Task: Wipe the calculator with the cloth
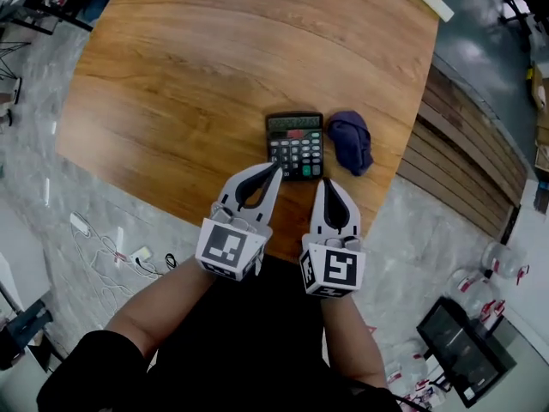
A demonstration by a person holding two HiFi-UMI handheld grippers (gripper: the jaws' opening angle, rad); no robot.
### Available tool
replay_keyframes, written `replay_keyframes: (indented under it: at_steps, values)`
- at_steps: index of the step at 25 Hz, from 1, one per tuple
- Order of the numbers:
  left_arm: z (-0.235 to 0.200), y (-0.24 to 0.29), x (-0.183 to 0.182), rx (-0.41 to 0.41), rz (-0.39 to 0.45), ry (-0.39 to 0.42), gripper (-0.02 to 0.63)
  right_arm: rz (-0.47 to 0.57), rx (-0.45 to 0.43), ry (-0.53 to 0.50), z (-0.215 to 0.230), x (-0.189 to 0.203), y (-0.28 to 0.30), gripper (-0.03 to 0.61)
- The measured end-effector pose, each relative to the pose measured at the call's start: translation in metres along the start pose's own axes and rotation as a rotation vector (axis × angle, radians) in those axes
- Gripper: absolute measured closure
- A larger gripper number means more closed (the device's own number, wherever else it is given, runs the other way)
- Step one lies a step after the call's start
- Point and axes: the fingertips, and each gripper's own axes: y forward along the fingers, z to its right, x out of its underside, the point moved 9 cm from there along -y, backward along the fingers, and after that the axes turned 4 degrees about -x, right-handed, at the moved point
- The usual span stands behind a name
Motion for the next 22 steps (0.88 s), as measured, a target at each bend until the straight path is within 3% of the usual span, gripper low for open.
replay_keyframes:
  at_steps: [5,12,21,22]
  values:
    - [-0.020,0.020,0.028,0.042,-0.094,-0.087,0.607,-0.036,-0.023,-0.009,0.022,0.020,0.035,0.563]
    - [-0.032,0.030,0.048,0.003,-0.190,-0.080,0.607,-0.091,-0.059,-0.029,0.033,0.029,0.067,0.563]
    - [-0.038,0.036,0.056,0.022,-0.223,-0.120,0.606,-0.175,-0.054,0.031,0.043,0.045,0.076,0.563]
    - [-0.038,0.037,0.056,0.035,-0.225,-0.128,0.553,-0.177,-0.054,0.032,0.044,0.045,0.076,0.563]
